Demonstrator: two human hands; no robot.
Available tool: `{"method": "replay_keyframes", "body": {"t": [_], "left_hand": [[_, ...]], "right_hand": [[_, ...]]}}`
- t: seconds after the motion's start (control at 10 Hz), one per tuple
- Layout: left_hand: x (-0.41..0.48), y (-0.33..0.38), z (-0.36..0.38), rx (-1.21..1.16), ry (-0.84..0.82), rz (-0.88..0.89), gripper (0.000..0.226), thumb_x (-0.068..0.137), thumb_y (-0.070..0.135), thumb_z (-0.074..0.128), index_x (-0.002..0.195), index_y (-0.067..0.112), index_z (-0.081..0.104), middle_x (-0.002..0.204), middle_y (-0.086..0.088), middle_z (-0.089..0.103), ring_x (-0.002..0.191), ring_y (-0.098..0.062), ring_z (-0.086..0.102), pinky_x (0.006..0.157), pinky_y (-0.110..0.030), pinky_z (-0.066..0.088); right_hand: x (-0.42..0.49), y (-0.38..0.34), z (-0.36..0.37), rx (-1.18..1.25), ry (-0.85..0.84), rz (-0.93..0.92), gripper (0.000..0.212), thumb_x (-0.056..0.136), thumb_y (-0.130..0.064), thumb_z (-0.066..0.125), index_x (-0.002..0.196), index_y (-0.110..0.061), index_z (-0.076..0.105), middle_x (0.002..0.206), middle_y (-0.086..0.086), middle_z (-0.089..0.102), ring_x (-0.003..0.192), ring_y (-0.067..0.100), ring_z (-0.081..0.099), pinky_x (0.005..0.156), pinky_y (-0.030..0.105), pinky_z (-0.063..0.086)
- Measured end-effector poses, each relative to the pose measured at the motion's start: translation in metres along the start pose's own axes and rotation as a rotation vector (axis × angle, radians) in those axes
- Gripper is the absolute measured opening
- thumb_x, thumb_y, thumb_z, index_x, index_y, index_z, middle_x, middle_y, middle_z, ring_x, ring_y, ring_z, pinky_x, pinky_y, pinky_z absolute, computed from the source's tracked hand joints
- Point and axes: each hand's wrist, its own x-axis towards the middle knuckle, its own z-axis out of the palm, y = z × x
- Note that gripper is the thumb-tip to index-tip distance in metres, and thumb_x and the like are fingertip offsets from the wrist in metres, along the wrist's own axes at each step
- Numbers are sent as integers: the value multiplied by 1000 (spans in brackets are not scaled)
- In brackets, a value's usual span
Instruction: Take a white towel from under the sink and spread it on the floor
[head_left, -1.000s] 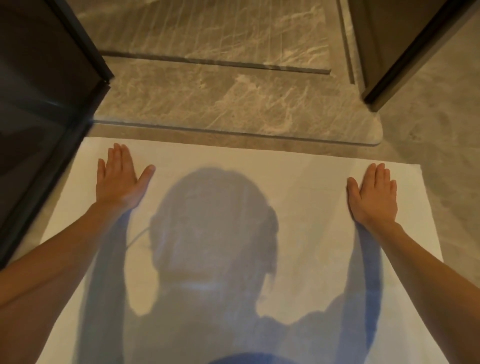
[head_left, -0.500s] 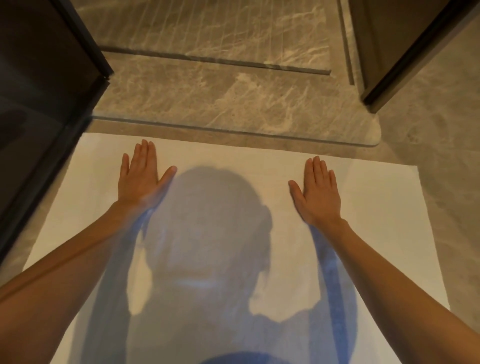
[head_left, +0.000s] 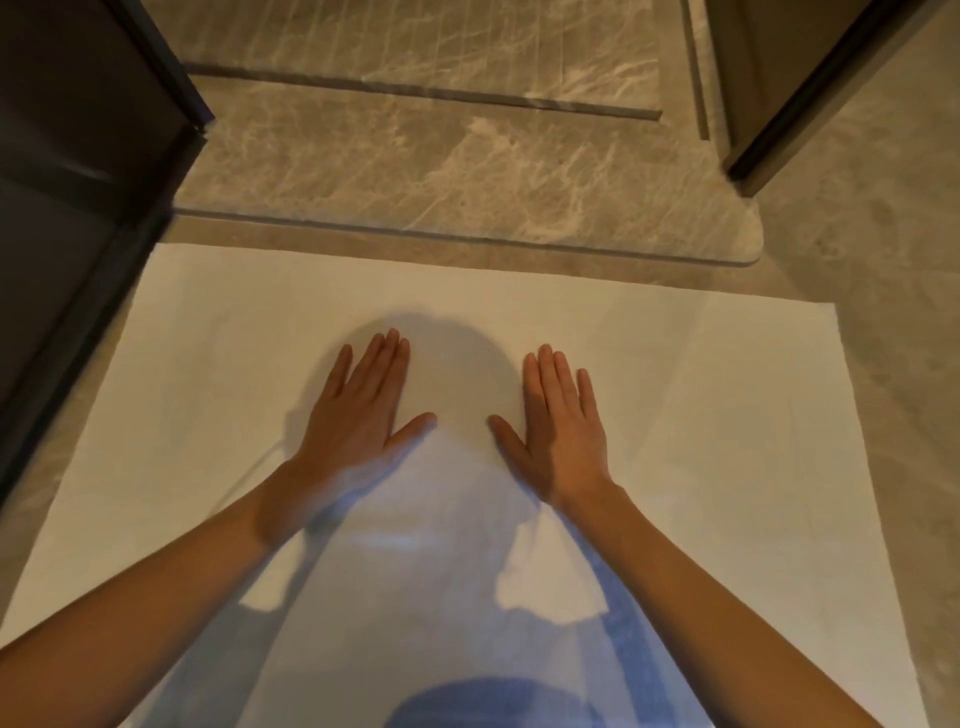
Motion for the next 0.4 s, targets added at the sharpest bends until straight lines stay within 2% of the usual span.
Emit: {"method": "replay_keyframes", "body": {"t": [0.2,0.3,0.4], "left_hand": [[2,7,-7,6,-51,-32,85,85,63,19,147,5,14,156,-13,17,144,-24,13,116,-39,1],[-3,18,-26,-37,-86,-84,82,86,58,20,146,4,19,154,-15,21,143,-27,19,115,-43,10],[-17,34,-63,-15,-127,-97,67,94,46,35,146,4,22,154,-15,22,142,-26,20,116,-42,10]], "right_hand": [[1,-6,-8,6,-74,25,77,91,-58,23,149,-7,13,158,13,12,146,26,6,117,40,-1],[7,-12,-31,35,-219,55,71,95,-49,30,149,-8,9,158,13,5,146,27,2,118,42,2],[3,-24,-75,93,-350,17,64,96,-30,40,149,-9,11,158,14,4,145,27,6,117,40,11]]}}
